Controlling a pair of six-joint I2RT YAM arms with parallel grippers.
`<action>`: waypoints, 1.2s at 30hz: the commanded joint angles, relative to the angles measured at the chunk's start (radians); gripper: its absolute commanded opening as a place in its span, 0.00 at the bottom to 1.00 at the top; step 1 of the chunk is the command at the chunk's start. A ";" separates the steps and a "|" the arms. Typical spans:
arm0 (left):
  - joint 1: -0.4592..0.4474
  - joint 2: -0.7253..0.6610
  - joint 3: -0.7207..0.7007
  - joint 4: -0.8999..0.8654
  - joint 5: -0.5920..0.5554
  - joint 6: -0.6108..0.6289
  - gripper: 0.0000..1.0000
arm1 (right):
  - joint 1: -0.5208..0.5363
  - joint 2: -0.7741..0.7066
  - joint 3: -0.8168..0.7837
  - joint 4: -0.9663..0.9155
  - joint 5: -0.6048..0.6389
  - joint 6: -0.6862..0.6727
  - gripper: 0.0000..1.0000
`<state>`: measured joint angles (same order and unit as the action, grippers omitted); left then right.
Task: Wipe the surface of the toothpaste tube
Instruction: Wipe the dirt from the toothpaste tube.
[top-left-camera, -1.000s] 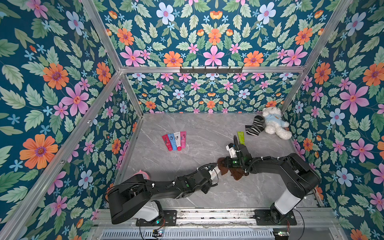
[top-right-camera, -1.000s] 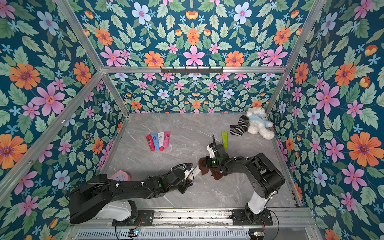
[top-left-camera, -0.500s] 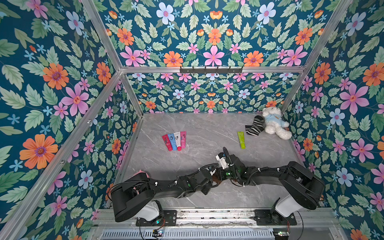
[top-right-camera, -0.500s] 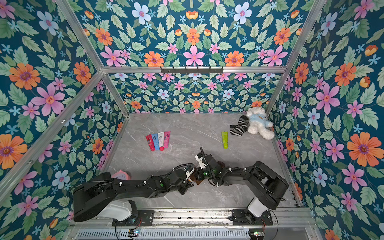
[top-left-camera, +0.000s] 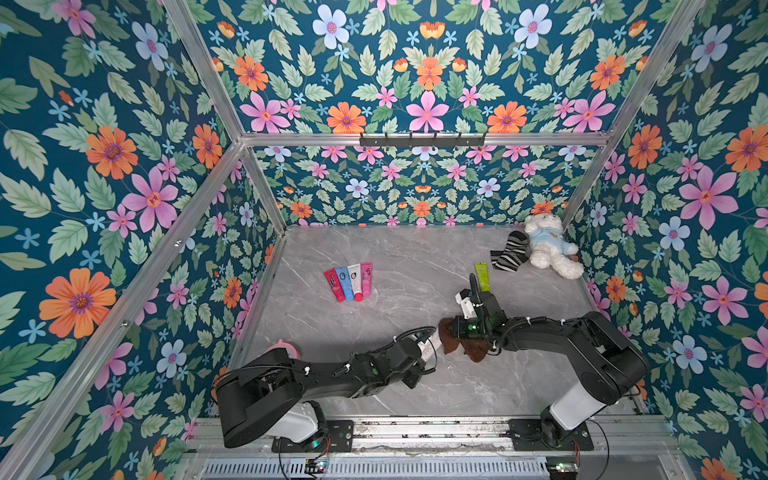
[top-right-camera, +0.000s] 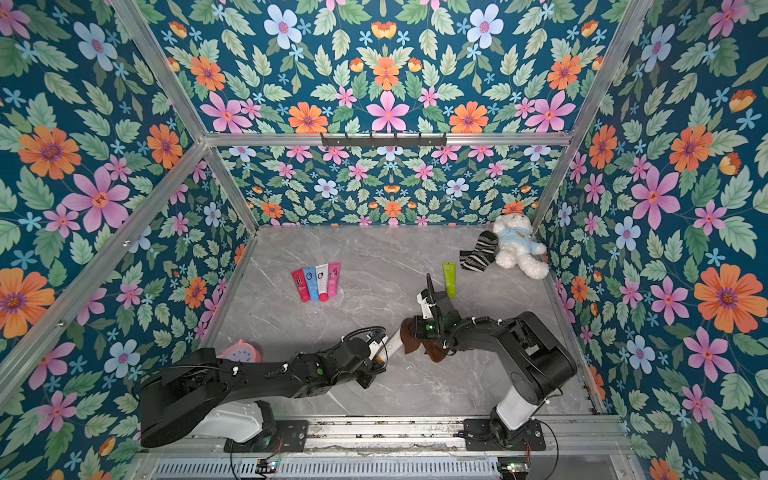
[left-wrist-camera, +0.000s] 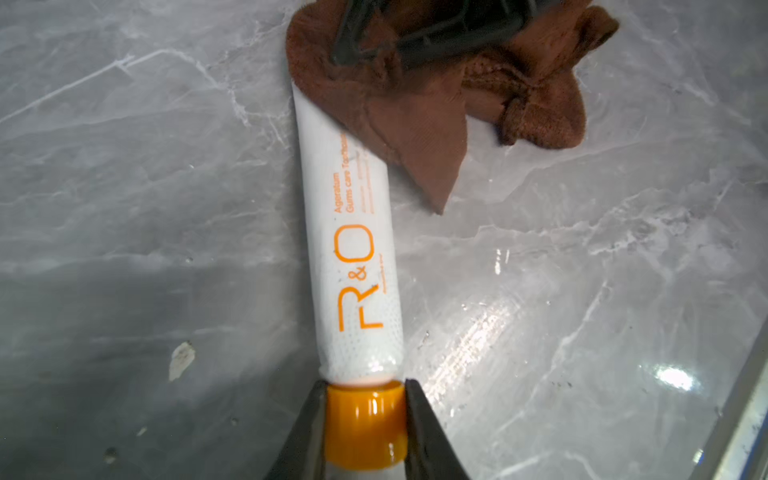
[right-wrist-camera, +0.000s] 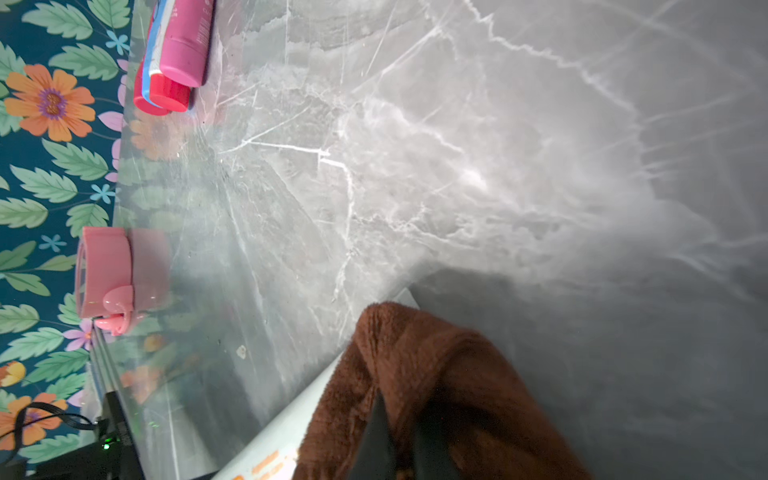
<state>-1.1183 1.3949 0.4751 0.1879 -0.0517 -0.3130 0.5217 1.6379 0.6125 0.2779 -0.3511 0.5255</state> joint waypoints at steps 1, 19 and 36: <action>-0.002 -0.004 0.002 0.048 0.021 0.004 0.00 | 0.036 -0.015 -0.019 -0.119 0.003 -0.030 0.00; -0.002 0.008 0.005 0.054 0.037 0.007 0.00 | 0.060 0.036 -0.075 -0.013 -0.027 0.074 0.00; -0.003 0.031 0.017 0.059 0.055 0.012 0.00 | 0.203 -0.070 -0.050 -0.043 -0.028 0.102 0.00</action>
<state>-1.1172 1.4197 0.4805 0.1833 -0.0616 -0.3164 0.6762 1.5860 0.5781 0.2592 -0.3733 0.5701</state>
